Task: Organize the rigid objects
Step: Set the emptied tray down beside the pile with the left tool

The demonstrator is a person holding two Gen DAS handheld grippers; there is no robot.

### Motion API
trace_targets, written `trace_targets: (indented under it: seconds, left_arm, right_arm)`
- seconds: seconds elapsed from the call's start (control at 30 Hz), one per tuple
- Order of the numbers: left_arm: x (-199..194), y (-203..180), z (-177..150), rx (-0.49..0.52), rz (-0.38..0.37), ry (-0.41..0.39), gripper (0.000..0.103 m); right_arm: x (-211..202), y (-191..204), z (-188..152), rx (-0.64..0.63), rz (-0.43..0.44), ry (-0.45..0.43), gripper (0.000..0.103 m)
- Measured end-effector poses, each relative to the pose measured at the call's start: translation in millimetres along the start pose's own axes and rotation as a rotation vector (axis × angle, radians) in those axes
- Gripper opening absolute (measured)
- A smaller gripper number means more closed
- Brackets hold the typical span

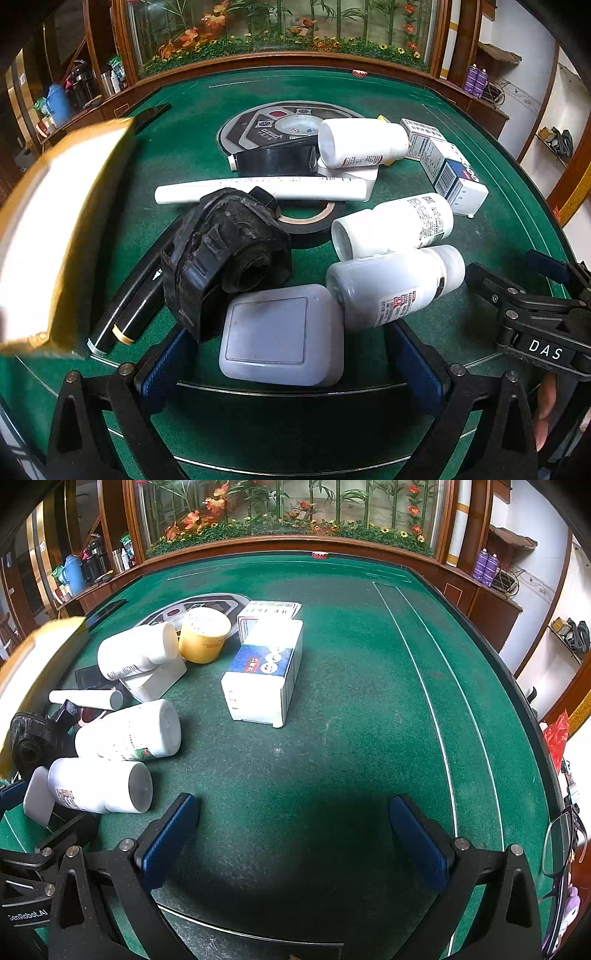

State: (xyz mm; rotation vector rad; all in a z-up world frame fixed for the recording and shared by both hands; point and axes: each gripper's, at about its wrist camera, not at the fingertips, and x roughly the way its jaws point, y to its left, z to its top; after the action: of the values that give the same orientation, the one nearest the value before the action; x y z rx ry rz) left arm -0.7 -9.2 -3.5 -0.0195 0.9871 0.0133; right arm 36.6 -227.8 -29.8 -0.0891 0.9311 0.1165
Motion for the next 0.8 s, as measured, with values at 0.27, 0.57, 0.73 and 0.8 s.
trace_targets:
  seconds: [0.27, 0.57, 0.73, 0.8]
  left_arm:
    - [-0.2, 0.5, 0.8, 0.000, 0.000, 0.000, 0.103]
    - [0.0, 0.6, 0.8, 0.000, 0.000, 0.001, 0.103]
    - [-0.1, 0.9, 1.2, 0.000, 0.000, 0.001, 0.103]
    - [-0.1, 0.9, 1.2, 0.000, -0.001, 0.001, 0.103]
  right_arm:
    - [0.0, 0.1, 0.0, 0.000, 0.001, 0.000, 0.103]
    - [1.8, 0.5, 1.0, -0.003, 0.004, 0.001, 0.103]
    - [2.1, 0.5, 0.3, -0.007, 0.008, 0.002, 0.103]
    - [2.1, -0.1, -0.6, -0.009, 0.009, 0.001, 0.103]
